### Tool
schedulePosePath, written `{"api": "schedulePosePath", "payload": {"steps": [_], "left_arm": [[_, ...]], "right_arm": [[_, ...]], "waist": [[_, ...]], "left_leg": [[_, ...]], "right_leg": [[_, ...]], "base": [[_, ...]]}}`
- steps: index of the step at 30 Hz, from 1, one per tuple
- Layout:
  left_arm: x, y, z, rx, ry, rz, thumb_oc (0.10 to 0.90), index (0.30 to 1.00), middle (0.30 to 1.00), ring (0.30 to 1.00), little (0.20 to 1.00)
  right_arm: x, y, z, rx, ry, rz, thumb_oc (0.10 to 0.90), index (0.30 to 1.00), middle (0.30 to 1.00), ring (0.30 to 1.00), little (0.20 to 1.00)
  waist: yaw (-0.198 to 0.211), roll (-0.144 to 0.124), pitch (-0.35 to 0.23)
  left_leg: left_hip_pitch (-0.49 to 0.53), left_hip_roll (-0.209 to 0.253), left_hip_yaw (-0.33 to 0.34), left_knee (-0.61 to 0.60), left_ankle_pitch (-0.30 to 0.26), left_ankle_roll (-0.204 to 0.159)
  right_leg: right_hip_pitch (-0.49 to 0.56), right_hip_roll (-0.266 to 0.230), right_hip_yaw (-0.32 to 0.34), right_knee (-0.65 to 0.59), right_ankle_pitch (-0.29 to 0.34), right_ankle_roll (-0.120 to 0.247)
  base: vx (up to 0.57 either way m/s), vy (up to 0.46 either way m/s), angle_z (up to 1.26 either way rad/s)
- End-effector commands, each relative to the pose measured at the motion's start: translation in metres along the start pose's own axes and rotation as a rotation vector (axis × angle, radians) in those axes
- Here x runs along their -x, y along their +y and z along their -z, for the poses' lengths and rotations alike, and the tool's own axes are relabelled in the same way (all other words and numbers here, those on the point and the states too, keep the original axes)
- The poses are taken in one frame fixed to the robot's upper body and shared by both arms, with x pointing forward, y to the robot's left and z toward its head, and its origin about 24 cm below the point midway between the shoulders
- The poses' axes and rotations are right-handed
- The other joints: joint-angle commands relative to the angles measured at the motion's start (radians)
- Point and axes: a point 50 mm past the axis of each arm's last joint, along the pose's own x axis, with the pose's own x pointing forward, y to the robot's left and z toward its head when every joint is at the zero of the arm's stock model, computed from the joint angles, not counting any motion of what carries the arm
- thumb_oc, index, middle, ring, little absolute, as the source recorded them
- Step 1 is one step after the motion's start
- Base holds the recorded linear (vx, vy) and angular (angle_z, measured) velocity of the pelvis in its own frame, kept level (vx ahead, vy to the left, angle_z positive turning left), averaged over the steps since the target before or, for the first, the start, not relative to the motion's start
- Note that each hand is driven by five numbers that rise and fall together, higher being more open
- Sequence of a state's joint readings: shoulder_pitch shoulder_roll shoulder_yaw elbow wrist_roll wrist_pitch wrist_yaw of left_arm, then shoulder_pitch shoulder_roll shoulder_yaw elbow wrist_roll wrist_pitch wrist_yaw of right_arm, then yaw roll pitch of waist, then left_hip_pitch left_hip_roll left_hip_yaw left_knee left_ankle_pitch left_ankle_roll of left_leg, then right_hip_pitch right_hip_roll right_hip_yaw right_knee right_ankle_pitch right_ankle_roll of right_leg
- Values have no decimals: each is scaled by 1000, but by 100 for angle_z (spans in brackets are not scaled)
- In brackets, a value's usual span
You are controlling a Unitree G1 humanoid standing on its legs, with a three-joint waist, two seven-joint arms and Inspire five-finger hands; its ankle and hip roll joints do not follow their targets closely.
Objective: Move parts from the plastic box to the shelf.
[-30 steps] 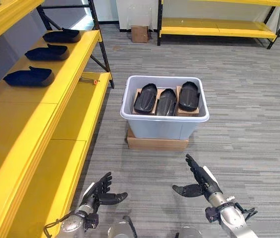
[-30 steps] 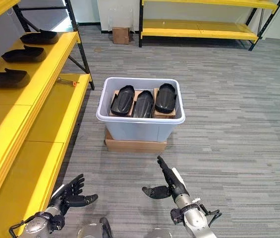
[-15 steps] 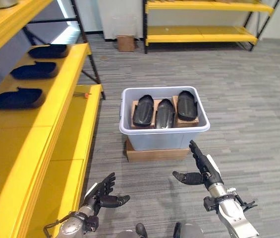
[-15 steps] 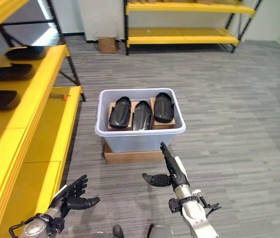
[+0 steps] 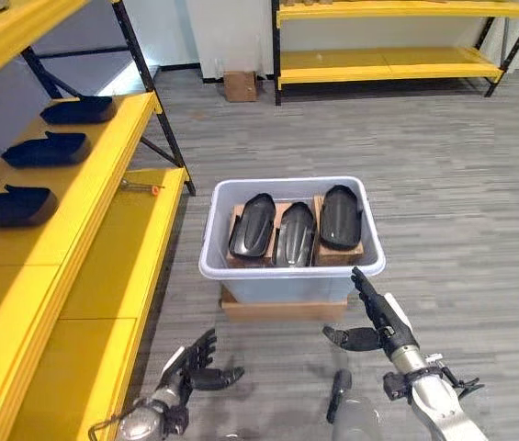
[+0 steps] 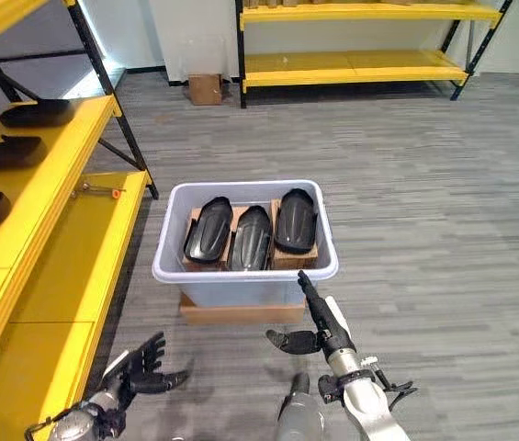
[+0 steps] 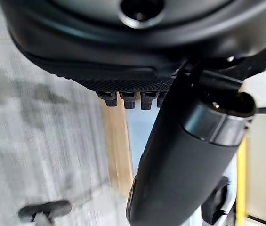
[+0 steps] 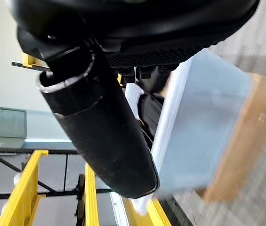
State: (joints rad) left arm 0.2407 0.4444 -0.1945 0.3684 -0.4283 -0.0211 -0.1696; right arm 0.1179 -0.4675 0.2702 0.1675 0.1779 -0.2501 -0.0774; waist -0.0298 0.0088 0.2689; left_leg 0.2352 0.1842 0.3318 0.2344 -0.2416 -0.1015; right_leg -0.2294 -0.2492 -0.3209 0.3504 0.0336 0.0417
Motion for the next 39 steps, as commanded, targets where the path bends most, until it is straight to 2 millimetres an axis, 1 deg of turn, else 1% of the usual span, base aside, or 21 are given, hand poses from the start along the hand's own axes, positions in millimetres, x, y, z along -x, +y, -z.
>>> {"api": "schedulePosePath", "payload": {"steps": [1, 2, 11, 15, 17, 19, 20, 21, 22, 24, 25, 26, 27, 28, 29, 30, 31, 32, 35, 36, 39], "left_arm": [[-2, 4, -52, -39, -224, 44, 900, 1000, 1000, 1000, 1000], [-1, 2, -48, -20, -215, 42, 900, 1000, 1000, 1000, 1000], [-1, 1, -46, 26, -255, -21, 900, 1000, 1000, 1000, 1000], [3, 16, -70, -12, -423, -254, 900, 1000, 1000, 1000, 1000], [5, 20, -75, 11, -461, -301, 900, 1000, 1000, 1000, 1000], [5, 22, -80, 37, -501, -342, 900, 1000, 1000, 1000, 1000], [5, 22, -82, 40, -511, -347, 900, 1000, 1000, 1000, 1000], [5, 21, -86, 40, -527, -348, 900, 1000, 1000, 1000, 1000], [4, 21, -88, 36, -537, -348, 900, 1000, 1000, 1000, 1000], [4, 21, -93, 28, -550, -346, 900, 1000, 1000, 1000, 1000], [4, 23, -95, 29, -554, -353, 900, 1000, 1000, 1000, 1000], [6, 26, -96, 27, -557, -369, 900, 1000, 1000, 1000, 1000], [7, 27, -97, 24, -559, -384, 900, 1000, 1000, 1000, 1000], [9, 29, -97, 35, -557, -408, 900, 1000, 1000, 1000, 1000], [9, 29, -96, 39, -556, -410, 900, 1000, 1000, 1000, 1000], [9, 29, -92, 61, -545, -413, 900, 1000, 1000, 1000, 1000], [11, 29, -87, 74, -542, -419, 900, 1000, 1000, 1000, 1000], [14, 29, -84, 77, -544, -432, 900, 1000, 1000, 1000, 1000], [17, 30, -78, 86, -548, -451, 900, 1000, 1000, 1000, 1000], [18, 31, -75, 91, -549, -459, 900, 1000, 1000, 1000, 1000], [19, 35, -75, 88, -551, -466, 900, 1000, 1000, 1000, 1000]], "right_arm": [[-11, -6, -45, -24, -243, 15, 900, 1000, 1000, 1000, 1000], [-11, -9, -45, -9, -241, 4, 900, 1000, 1000, 1000, 1000], [-10, -14, -44, -12, -239, 28, 900, 1000, 1000, 1000, 1000], [-10, -15, -54, 147, -316, 66, 900, 1000, 1000, 1000, 1000], [-9, -13, -60, 179, -357, 71, 900, 1000, 1000, 1000, 1000], [-7, -12, -70, 207, -394, 88, 900, 1000, 1000, 1000, 1000], [-7, -13, -73, 207, -402, 98, 900, 1000, 1000, 1000, 1000], [-8, -14, -76, 190, -402, 116, 900, 1000, 1000, 1000, 1000], [-8, -14, -77, 184, -404, 131, 900, 1000, 1000, 1000, 1000], [-8, -15, -78, 192, -409, 160, 900, 1000, 1000, 1000, 1000], [-8, -16, -77, 186, -407, 174, 900, 1000, 1000, 1000, 1000], [-8, -19, -77, 164, -404, 192, 900, 1000, 1000, 1000, 1000], [-8, -20, -77, 161, -403, 198, 900, 1000, 1000, 1000, 1000], [-7, -21, -76, 173, -392, 197, 900, 1000, 1000, 1000, 1000], [-7, -21, -76, 175, -387, 195, 900, 1000, 1000, 1000, 1000], [-7, -19, -75, 187, -375, 174, 900, 1000, 1000, 1000, 1000], [-6, -18, -74, 193, -378, 157, 900, 1000, 1000, 1000, 1000], [-5, -16, -74, 188, -380, 141, 900, 1000, 1000, 1000, 1000], [-4, -13, -70, 190, -382, 116, 900, 1000, 1000, 1000, 1000], [-4, -11, -67, 186, -371, 104, 900, 1000, 1000, 1000, 1000], [-3, -12, -66, 167, -362, 99, 900, 1000, 1000, 1000, 1000]], "waist": [[-10, -54, -67], [-15, -45, -82], [-13, -44, -126], [-4, -50, -137], [-2, -53, -141], [-3, -52, -153], [-3, -52, -158], [-2, -57, -165], [3, -63, -165], [10, -63, -160], [12, -57, -153], [12, -48, -141], [11, -46, -137], [4, -38, -130], [2, -38, -128], [2, -33, -119], [10, -35, -114], [21, -31, -109], [37, -23, -98], [40, -22, -96], [41, -16, -94]], "left_leg": [[-94, -80, 119, 93, -58, 119], [-85, -61, 123, 108, -63, 109], [-91, -23, 126, 154, 52, 60], [-112, -25, 95, 194, 88, 42], [-117, -27, 93, 211, 91, 37], [-106, -34, 96, 245, 120, 12], [-102, -30, 104, 267, 150, -5], [-113, -11, 124, 364, 220, -44], [-148, 0, 134, 442, 238, -54], [-201, 1, 140, 487, 213, -42], [-223, 0, 143, 462, 187, -26], [-233, -1, 149, 374, 158, -3], [-232, -1, 151, 329, 148, 7], [-225, -1, 148, 191, 145, 22], [-221, -4, 147, 156, 149, 24], [-230, 13, 141, -11, 197, 19], [-241, 35, 140, -92, 246, 5], [-266, 73, 138, -146, 328, -3], [-307, 142, 99, -193, 436, -38], [-312, 161, 83, -203, 437, -51], [-286, 160, 94, -198, 407, -46]], "right_leg": [[93, -47, -16, -130, 8, 125], [111, -24, -24, -114, -40, 115], [161, 57, -65, -112, -134, 34], [188, 102, -60, -122, -172, 2], [194, 109, -68, -129, -179, -4], [200, 128, -83, -143, -195, -20], [205, 135, -93, -152, -202, -29], [219, 151, -111, -176, -210, -49], [232, 161, -116, -193, -210, -61], [242, 170, -117, -205, -208, -66], [243, 173, -114, -199, -211, -63], [237, 170, -109, -179, -213, -51], [233, 167, -108, -169, -214, -46], [227, 163, -94, -146, -215, -29], [227, 161, -89, -142, -216, -24], [255, 161, -59, -141, -223, -5], [287, 157, -48, -153, -227, 5], [302, 164, -46, -165, -220, 3], [333, 169, -26, -157, -253, 9], [344, 162, -17, -128, -284, 15], [343, 154, -26, -61, -322, 16]], "base": [[319, -145, 2], [256, -109, 1], [202, -116, 7], [117, -133, 12], [84, -139, 5], [77, -143, 7], [87, -198, 19], [96, -241, 23], [112, -255, 37], [87, -111, 29], [118, 28, -4], [122, 68, -7], [166, 173, 15], [123, 162, 28], [242, 301, 33], [265, 282, 25], [281, 308, 13], [179, 167, -2], [234, 152, -38], [306, 183, -55], [346, 214, -63]]}}
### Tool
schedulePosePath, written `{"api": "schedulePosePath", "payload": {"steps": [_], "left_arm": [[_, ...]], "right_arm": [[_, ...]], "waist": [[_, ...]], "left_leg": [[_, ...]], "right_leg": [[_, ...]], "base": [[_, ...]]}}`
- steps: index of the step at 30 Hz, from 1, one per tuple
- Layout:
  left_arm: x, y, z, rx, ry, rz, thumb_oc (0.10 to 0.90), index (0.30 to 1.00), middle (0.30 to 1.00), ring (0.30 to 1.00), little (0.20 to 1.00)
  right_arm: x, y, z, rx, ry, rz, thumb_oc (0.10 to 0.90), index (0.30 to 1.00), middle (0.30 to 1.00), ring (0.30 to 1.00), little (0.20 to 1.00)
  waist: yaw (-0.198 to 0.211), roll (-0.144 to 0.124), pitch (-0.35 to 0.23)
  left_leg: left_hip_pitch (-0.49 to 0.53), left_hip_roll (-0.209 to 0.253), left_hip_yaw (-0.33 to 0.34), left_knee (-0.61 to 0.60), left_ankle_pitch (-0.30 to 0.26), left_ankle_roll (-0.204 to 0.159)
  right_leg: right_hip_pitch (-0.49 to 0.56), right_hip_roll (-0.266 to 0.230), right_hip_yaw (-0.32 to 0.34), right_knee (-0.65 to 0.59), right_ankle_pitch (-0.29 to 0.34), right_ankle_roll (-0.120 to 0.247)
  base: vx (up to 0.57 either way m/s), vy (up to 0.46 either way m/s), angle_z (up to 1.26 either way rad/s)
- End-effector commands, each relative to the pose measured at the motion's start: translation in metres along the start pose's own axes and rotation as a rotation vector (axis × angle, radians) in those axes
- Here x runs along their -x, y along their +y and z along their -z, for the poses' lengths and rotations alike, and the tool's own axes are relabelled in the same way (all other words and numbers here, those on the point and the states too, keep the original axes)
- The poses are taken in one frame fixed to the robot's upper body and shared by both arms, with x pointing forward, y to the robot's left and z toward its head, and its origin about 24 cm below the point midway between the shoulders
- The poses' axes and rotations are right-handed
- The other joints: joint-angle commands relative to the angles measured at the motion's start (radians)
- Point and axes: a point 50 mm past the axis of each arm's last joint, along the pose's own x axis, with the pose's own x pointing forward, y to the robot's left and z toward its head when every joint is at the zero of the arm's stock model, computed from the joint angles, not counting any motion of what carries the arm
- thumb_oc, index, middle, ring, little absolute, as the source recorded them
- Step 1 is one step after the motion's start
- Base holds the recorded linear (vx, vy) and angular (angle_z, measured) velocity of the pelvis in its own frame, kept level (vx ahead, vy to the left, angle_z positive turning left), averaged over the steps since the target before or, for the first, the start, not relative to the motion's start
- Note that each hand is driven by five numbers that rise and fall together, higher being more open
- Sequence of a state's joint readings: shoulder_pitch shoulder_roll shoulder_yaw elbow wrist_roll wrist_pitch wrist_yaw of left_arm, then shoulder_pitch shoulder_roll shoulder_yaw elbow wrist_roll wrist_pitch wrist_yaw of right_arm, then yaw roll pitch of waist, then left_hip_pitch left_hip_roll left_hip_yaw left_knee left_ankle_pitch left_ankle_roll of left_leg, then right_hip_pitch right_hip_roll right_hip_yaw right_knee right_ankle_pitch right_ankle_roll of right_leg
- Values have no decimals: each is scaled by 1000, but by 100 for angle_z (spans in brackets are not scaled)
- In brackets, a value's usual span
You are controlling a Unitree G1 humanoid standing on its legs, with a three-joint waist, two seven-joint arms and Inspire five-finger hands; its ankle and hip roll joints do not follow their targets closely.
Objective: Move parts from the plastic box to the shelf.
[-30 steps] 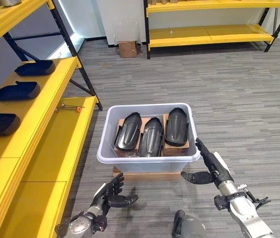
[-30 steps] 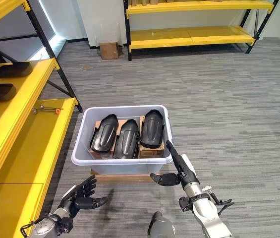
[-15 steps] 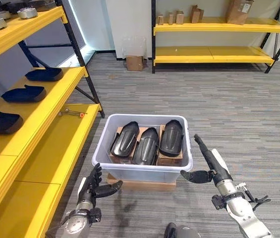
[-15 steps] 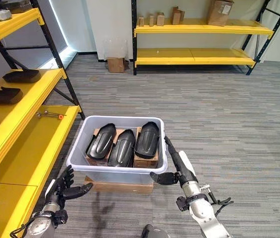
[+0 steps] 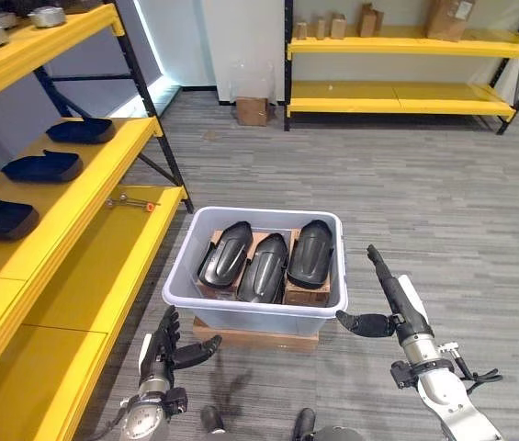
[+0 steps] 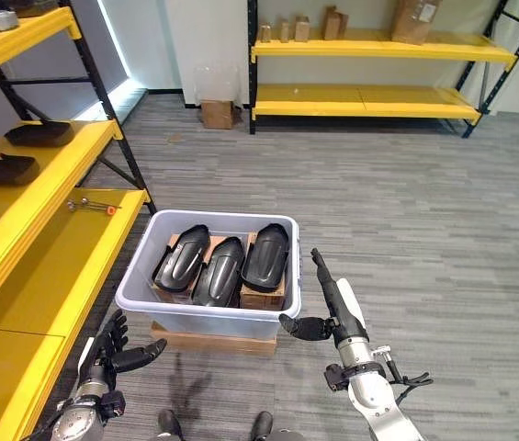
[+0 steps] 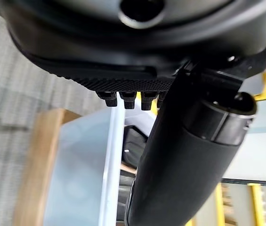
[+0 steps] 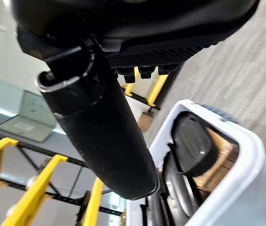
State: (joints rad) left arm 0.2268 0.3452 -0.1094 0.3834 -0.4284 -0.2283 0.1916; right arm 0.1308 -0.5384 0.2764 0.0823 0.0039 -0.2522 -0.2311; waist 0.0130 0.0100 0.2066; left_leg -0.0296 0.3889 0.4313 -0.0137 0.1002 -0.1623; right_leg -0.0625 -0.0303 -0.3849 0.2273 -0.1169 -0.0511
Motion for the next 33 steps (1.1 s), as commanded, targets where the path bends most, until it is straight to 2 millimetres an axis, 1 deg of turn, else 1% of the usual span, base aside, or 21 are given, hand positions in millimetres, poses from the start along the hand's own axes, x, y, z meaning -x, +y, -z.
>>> {"api": "schedulePosePath", "payload": {"steps": [1, 2, 4, 5, 6, 8, 10, 12, 13, 16, 19, 22, 23, 33], "left_arm": [[-4, 19, -60, 19, -307, -23, 900, 1000, 1000, 1000, 1000], [-4, 19, -61, 15, -304, -11, 900, 1000, 1000, 1000, 1000], [-6, 16, -61, 12, -289, 45, 900, 1000, 1000, 1000, 1000], [-6, 14, -61, 9, -288, 68, 900, 1000, 1000, 1000, 1000], [-6, 10, -62, -4, -275, 146, 900, 1000, 1000, 1000, 1000], [-5, 9, -65, -6, -282, 172, 900, 1000, 1000, 1000, 1000], [-5, 10, -67, 1, -291, 175, 900, 1000, 1000, 1000, 1000], [-7, 9, -73, 14, -323, 172, 900, 1000, 1000, 1000, 1000], [-7, 9, -74, 16, -325, 172, 900, 1000, 1000, 1000, 1000], [-9, 4, -81, 20, -363, 188, 900, 1000, 1000, 1000, 1000], [-9, 1, -80, 28, -367, 197, 900, 1000, 1000, 1000, 1000], [-9, -1, -81, 60, -370, 206, 900, 1000, 1000, 1000, 1000], [-9, -1, -81, 72, -370, 215, 900, 1000, 1000, 1000, 1000], [-9, -1, -81, 72, -370, 215, 900, 1000, 1000, 1000, 1000]], "right_arm": [[-11, -11, -44, -75, -250, 60, 900, 1000, 1000, 1000, 1000], [-10, -11, -41, -89, -235, 74, 900, 1000, 1000, 1000, 1000], [-8, -11, -38, -112, -214, 81, 900, 1000, 1000, 1000, 1000], [-7, -11, -38, -117, -208, 79, 900, 1000, 1000, 1000, 1000], [-4, -13, -37, -137, -208, 71, 900, 1000, 1000, 1000, 1000], [-2, -16, -42, -140, -240, 54, 900, 1000, 1000, 1000, 1000], [-2, -17, -47, -138, -261, 51, 900, 1000, 1000, 1000, 1000], [-6, -18, -54, -127, -297, 64, 900, 1000, 1000, 1000, 1000], [-7, -18, -55, -126, -298, 65, 900, 1000, 1000, 1000, 1000], [-12, -19, -61, -115, -334, 90, 900, 1000, 1000, 1000, 1000], [-14, -20, -65, -101, -356, 95, 900, 1000, 1000, 1000, 1000], [-19, -20, -74, -71, -405, 95, 900, 1000, 1000, 1000, 1000], [-20, -19, -76, -69, -417, 94, 900, 1000, 1000, 1000, 1000], [-20, -19, -76, -69, -418, 94, 900, 1000, 1000, 1000, 1000]], "waist": [[-1, -17, -30], [-1, -17, -24], [-6, -23, -19], [-8, -24, -18], [-12, -27, -14], [-15, -25, -2], [-13, -22, 9], [-4, -15, 42], [-2, -12, 43], [13, -6, 75], [21, -4, 86], [37, 0, 93], [38, -3, 96], [37, -4, 97]], "left_leg": [[-12, -54, -10, 65, 46, 24], [-10, -63, -3, 84, 30, 43], [-6, -90, -10, 115, -12, 59], [-5, -96, -11, 120, -19, 62], [-6, -120, -20, 134, -41, 72], [-24, -142, -39, 150, -56, 81], [-39, -153, -54, 159, -64, 86], [-69, -168, -78, 174, -77, 94], [-73, -166, -79, 173, -75, 94], [-102, -170, -90, 182, -72, 97], [-122, -166, -91, 190, -64, 96], [-157, -158, -90, 215, -59, 95], [-159, -160, -88, 222, -62, 96], [-158, -160, -88, 222, -63, 96]], "right_leg": [[169, -69, 38, 104, -187, 108], [160, -73, 34, 131, -185, 105], [151, -80, 47, 150, -184, 105], [150, -81, 50, 152, -184, 106], [142, -87, 62, 149, -175, 112], [115, -96, 80, 171, -176, 119], [84, -105, 93, 201, -180, 124], [33, -117, 110, 233, -177, 132], [29, -114, 110, 230, -172, 131], [13, -133, 110, 223, -163, 138], [27, -143, 103, 200, -158, 138], [45, -154, 97, 182, -163, 137], [51, -159, 95, 185, -171, 139], [51, -160, 94, 185, -171, 139]], "base": [[314, 223, -31], [373, 257, -42], [284, 178, -42], [315, 194, -22], [260, 188, 8], [208, 194, 18], [77, 129, 1], [24, 118, 6], [-18, 61, 3], [-6, 37, 0], [28, 20, -1], [46, 32, -2], [0, 0, 0], [0, 0, 0]]}}
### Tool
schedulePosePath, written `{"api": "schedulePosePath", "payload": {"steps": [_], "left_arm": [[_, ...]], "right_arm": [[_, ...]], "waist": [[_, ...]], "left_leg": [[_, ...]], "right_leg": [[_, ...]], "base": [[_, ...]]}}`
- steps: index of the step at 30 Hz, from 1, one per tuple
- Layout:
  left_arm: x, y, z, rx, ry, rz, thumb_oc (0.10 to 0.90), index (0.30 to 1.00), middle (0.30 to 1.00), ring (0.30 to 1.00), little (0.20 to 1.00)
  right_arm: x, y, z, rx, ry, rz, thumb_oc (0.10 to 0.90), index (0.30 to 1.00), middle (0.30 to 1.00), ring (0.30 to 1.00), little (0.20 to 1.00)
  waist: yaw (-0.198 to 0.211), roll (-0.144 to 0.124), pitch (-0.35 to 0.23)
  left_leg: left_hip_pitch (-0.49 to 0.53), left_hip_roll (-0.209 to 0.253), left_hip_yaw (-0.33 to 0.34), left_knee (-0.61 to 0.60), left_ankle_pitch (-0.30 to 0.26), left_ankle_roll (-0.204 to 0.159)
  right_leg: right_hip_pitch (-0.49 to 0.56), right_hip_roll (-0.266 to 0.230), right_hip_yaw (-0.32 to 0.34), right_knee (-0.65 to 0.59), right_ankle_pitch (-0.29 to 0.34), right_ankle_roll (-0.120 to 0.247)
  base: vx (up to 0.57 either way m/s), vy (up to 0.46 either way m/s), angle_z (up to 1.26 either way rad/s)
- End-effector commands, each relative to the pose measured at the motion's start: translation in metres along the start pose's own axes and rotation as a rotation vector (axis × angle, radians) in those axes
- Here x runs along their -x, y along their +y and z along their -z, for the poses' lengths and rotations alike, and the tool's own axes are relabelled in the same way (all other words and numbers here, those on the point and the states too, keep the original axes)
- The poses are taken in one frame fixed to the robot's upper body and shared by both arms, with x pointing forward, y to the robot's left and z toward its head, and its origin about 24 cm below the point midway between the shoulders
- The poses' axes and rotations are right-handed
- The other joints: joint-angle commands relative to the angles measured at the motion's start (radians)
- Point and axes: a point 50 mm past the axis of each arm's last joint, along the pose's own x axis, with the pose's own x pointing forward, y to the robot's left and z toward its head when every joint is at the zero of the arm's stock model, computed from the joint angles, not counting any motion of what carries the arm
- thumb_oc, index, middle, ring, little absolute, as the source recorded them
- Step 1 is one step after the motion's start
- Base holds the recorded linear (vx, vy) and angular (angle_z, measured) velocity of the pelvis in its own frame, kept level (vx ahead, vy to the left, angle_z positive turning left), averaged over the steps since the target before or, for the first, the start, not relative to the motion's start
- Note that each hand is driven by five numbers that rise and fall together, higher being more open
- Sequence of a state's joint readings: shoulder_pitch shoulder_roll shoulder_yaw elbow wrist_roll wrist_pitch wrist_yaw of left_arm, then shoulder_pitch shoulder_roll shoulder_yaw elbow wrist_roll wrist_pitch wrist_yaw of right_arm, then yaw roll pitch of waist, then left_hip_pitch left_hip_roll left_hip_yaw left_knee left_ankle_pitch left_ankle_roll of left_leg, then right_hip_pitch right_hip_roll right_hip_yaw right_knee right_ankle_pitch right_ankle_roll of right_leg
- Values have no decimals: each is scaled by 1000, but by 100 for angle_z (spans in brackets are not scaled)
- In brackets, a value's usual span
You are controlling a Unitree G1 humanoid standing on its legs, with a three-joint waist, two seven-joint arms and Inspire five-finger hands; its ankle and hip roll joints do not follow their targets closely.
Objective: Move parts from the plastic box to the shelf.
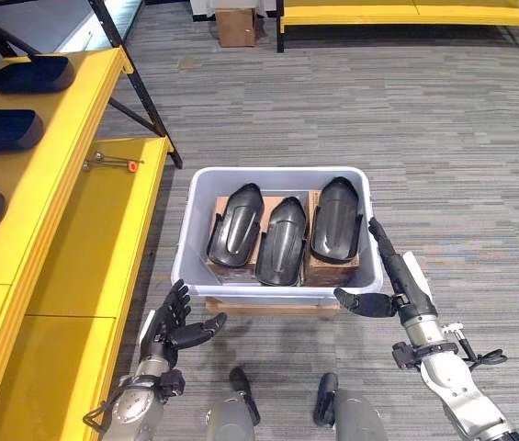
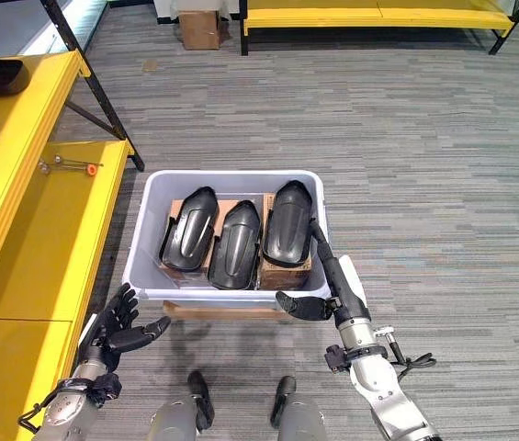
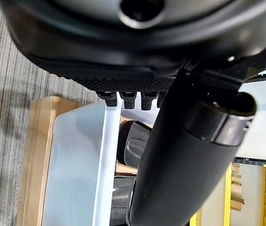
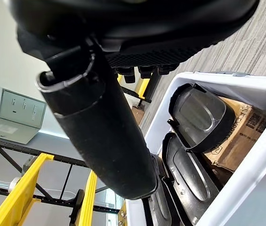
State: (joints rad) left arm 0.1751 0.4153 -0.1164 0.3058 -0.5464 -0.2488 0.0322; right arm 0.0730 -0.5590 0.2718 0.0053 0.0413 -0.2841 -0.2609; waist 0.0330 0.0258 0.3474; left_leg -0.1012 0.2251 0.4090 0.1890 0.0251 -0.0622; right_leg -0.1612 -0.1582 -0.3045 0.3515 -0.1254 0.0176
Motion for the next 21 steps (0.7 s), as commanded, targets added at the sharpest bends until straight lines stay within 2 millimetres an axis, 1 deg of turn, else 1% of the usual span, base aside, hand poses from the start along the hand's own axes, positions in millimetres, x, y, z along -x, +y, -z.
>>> {"api": "schedulePosePath", "payload": {"steps": [1, 9, 10, 11, 12, 13, 14, 15, 16, 17, 18, 19, 21], "left_arm": [[-1, 1, -44, -16, -236, 42, 900, 1000, 1000, 1000, 1000], [-1, 1, -44, -16, -236, 42, 900, 1000, 1000, 1000, 1000], [-1, 1, -44, -16, -236, 42, 900, 1000, 1000, 1000, 1000], [2, -25, -42, -4, -223, 343, 900, 1000, 1000, 1000, 1000], [11, -19, -12, 89, -106, 365, 900, 1000, 1000, 1000, 1000], [6, -14, -19, 102, -140, 320, 900, 1000, 1000, 1000, 1000], [-1, -19, -26, 86, -166, 325, 900, 1000, 1000, 1000, 1000], [-4, -22, -29, 80, -173, 325, 900, 1000, 1000, 1000, 1000], [-5, -24, -31, 74, -177, 322, 900, 1000, 1000, 1000, 1000], [-7, -28, -32, 67, -179, 322, 900, 1000, 1000, 1000, 1000], [-8, -28, -33, 61, -181, 327, 900, 1000, 1000, 1000, 1000], [-7, -30, -32, 53, -178, 333, 900, 1000, 1000, 1000, 1000], [-2, -29, -30, 52, -175, 347, 900, 1000, 1000, 1000, 1000]], "right_arm": [[-12, -7, -44, -36, -264, 43, 900, 1000, 1000, 1000, 1000], [-12, -7, -44, -36, -264, 43, 900, 1000, 1000, 1000, 1000], [-12, -7, -44, -36, -264, 43, 900, 1000, 1000, 1000, 1000], [-23, -8, -68, -19, -386, 37, 900, 1000, 1000, 1000, 1000], [-21, -2, -65, -55, -343, 8, 900, 1000, 1000, 1000, 1000], [-20, 5, -66, -64, -368, -29, 900, 1000, 1000, 1000, 1000], [-22, 5, -71, -63, -394, -23, 900, 1000, 1000, 1000, 1000], [-22, 6, -72, -62, -398, -19, 900, 1000, 1000, 1000, 1000], [-23, 6, -72, -66, -400, -17, 900, 1000, 1000, 1000, 1000], [-23, 7, -73, -75, -396, -13, 900, 1000, 1000, 1000, 1000], [-23, 7, -72, -82, -388, -9, 900, 1000, 1000, 1000, 1000], [-21, 8, -70, -85, -374, -5, 900, 1000, 1000, 1000, 1000], [-17, 8, -69, -91, -368, -6, 900, 1000, 1000, 1000, 1000]], "waist": [[17, -19, -44], [17, -19, -44], [17, -19, -44], [28, -29, -93], [24, -60, -123], [-1, -45, -91], [-18, -46, -71], [-25, -46, -63], [-29, -46, -60], [-34, -44, -56], [-35, -40, -56], [-35, -40, -56], [-33, -35, -61]], "left_leg": [[-87, 3, -66, 19, 12, -4], [-87, 3, -66, 19, 12, -4], [-87, 3, -66, 19, 12, -4], [-70, -24, -39, 57, -45, 25], [51, -182, 0, -14, -163, 168], [90, -165, 21, -30, -150, 136], [112, -157, 21, -43, -164, 118], [116, -153, 17, -41, -174, 115], [118, -152, 16, -39, -180, 114], [121, -147, 11, -36, -187, 111], [126, -146, 7, -43, -182, 103], [135, -146, 0, -47, -182, 99], [154, -144, -1, -61, -170, 88]], "right_leg": [[150, -32, 14, 61, -163, 70], [150, -32, 14, 61, -163, 70], [150, -32, 14, 61, -163, 70], [214, -50, -11, 84, -197, 78], [90, -41, -20, 517, 2, 191], [-5, -43, -49, 264, -19, 123], [-42, -102, -38, 114, 48, 133], [-59, -123, -14, 78, 95, 146], [-69, -134, 0, 65, 119, 152], [-92, -148, 28, 66, 157, 162], [-76, -152, 25, 34, 137, 167], [-61, -164, 26, 6, 159, 177], [-33, -163, 17, -32, 161, 182]], "base": [[0, 0, 0], [0, 0, 0], [426, 274, 0], [772, 970, 0], [756, 846, -2], [286, 466, -93], [-80, -300, -159], [-73, -221, -151], [-30, -177, -26], [7, -164, 46], [60, -211, 46], [99, -221, 19], [120, -201, 48]]}}
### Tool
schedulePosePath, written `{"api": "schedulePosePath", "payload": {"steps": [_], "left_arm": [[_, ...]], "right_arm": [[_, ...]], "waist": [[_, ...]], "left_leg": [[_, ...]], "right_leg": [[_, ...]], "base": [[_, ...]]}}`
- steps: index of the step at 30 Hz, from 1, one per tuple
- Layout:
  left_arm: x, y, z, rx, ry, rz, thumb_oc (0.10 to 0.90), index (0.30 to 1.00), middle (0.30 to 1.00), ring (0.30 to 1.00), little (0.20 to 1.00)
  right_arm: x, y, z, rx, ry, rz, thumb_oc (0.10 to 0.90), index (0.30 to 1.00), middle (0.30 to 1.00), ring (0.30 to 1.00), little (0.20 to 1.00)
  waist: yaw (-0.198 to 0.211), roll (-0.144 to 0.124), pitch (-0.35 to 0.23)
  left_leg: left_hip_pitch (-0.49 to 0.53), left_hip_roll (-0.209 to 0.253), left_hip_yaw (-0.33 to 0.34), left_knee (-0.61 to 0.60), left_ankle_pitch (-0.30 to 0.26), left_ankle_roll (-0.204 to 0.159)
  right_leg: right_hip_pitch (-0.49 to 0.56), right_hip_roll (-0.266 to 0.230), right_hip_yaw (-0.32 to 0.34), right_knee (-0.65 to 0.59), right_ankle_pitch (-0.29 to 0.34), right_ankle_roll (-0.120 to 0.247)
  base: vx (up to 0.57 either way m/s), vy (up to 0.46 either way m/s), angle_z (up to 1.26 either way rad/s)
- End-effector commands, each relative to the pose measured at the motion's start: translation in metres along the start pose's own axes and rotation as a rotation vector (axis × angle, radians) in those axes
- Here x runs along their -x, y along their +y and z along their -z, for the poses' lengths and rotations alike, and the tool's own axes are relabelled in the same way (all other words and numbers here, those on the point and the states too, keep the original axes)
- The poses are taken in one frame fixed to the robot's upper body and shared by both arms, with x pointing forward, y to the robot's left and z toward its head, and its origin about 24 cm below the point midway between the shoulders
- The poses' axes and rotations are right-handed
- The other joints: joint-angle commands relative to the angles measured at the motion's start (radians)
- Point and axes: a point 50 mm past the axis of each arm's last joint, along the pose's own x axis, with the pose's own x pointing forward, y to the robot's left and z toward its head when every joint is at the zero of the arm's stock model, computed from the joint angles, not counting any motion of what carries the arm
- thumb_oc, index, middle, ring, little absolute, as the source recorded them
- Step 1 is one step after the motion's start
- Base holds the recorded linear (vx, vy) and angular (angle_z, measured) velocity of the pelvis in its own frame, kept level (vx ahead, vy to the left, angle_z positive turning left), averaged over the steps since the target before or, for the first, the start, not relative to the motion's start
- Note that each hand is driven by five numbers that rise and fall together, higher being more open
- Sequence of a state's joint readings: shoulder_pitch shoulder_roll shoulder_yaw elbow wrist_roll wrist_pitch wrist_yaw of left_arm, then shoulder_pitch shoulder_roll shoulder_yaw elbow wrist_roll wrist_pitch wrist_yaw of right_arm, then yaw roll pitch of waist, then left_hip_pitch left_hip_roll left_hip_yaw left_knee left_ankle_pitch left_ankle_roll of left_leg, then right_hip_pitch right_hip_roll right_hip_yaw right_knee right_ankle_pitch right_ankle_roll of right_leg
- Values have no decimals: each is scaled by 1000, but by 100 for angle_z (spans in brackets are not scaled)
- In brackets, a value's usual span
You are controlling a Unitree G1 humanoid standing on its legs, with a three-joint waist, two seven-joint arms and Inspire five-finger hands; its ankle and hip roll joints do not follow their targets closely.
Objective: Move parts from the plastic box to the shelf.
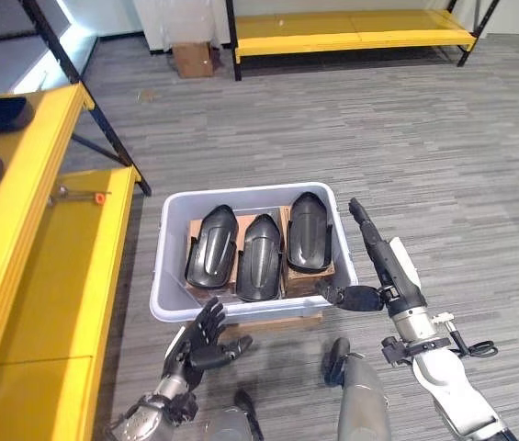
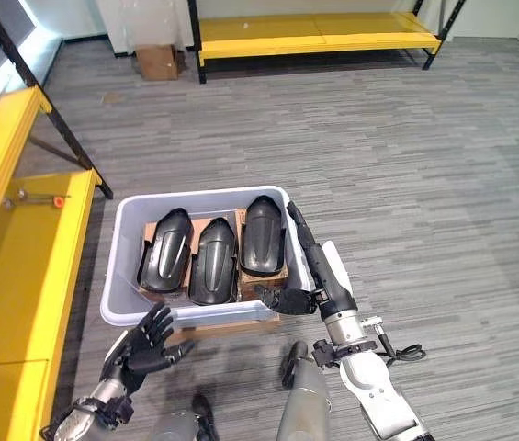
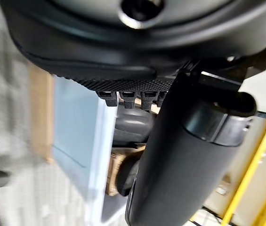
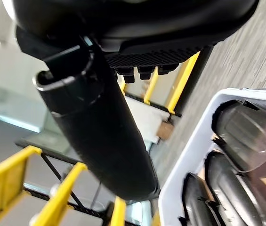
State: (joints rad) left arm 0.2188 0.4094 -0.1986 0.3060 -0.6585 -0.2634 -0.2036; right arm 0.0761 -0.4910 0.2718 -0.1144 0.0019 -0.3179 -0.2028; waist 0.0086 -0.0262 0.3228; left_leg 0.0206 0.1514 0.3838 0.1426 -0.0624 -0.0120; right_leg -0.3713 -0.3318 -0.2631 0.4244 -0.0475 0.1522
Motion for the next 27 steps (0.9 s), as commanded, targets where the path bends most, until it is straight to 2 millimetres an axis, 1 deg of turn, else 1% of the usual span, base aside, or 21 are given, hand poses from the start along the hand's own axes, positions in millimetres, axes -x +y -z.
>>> {"api": "schedulePosePath", "payload": {"steps": [1, 3, 4, 11, 14, 19, 21, 23, 27], "left_arm": [[-11, -7, -46, -103, -205, 105, 900, 1000, 1000, 1000, 1000], [-10, -6, -46, -98, -202, 110, 900, 1000, 1000, 1000, 1000], [-8, -5, -44, -97, -188, 113, 900, 1000, 1000, 1000, 1000], [-3, -2, -43, -90, -161, 124, 900, 1000, 1000, 1000, 1000], [-4, -3, -43, -94, -154, 130, 900, 1000, 1000, 1000, 1000], [-7, -5, -45, -92, -143, 130, 900, 1000, 1000, 1000, 1000], [-8, -6, -43, -95, -136, 131, 900, 1000, 1000, 1000, 1000], [-8, -7, -43, -99, -133, 136, 900, 1000, 1000, 1000, 1000], [-8, -7, -43, -121, -125, 143, 900, 1000, 1000, 1000, 1000]], "right_arm": [[-18, -6, -34, -16, -203, 38, 900, 1000, 1000, 1000, 1000], [-18, -5, -34, -13, -200, 40, 900, 1000, 1000, 1000, 1000], [-19, -4, -31, -12, -182, 39, 900, 1000, 1000, 1000, 1000], [-17, -6, -28, -1, -161, 22, 900, 1000, 1000, 1000, 1000], [-19, -4, -29, 5, -171, 6, 900, 1000, 1000, 1000, 1000], [-23, 2, -34, 47, -206, -47, 900, 1000, 1000, 1000, 1000], [-28, 9, -40, 106, -252, -99, 900, 1000, 1000, 1000, 1000], [-30, 11, -42, 131, -270, -115, 900, 1000, 1000, 1000, 1000], [-34, 16, -48, 191, -320, -147, 900, 1000, 1000, 1000, 1000]], "waist": [[-5, 18, -44], [-5, 19, -50], [-4, 19, -60], [-7, 10, -88], [-7, 10, -92], [-3, 11, -96], [7, 15, -94], [11, 17, -92], [26, 22, -87]], "left_leg": [[47, -67, 28, -27, -74, 30], [54, -64, 30, -33, -70, 27], [64, -59, 31, -35, -68, 25], [90, -45, 42, -42, -66, 21], [92, -40, 45, -40, -64, 17], [96, -32, 44, -35, -66, 16], [94, -27, 41, -33, -62, 11], [93, -25, 39, -34, -61, 10], [93, -21, 36, -36, -61, 9]], "right_leg": [[203, 14, -40, -136, 74, 50], [217, 15, -53, -149, 66, 51], [239, 18, -69, -166, 50, 51], [279, 41, -93, -181, 25, 31], [285, 49, -99, -177, 16, 23], [283, 51, -109, -155, 1, 13], [282, 51, -115, -150, -1, 10], [279, 48, -120, -146, -2, 9], [264, 33, -134, -117, -8, 11]], "base": [[105, -157, 49], [77, -113, 6], [88, -93, -14], [72, -99, -8], [57, -84, -4], [58, -54, 3], [64, -49, 2], [30, -32, 1], [33, -69, 6]]}}
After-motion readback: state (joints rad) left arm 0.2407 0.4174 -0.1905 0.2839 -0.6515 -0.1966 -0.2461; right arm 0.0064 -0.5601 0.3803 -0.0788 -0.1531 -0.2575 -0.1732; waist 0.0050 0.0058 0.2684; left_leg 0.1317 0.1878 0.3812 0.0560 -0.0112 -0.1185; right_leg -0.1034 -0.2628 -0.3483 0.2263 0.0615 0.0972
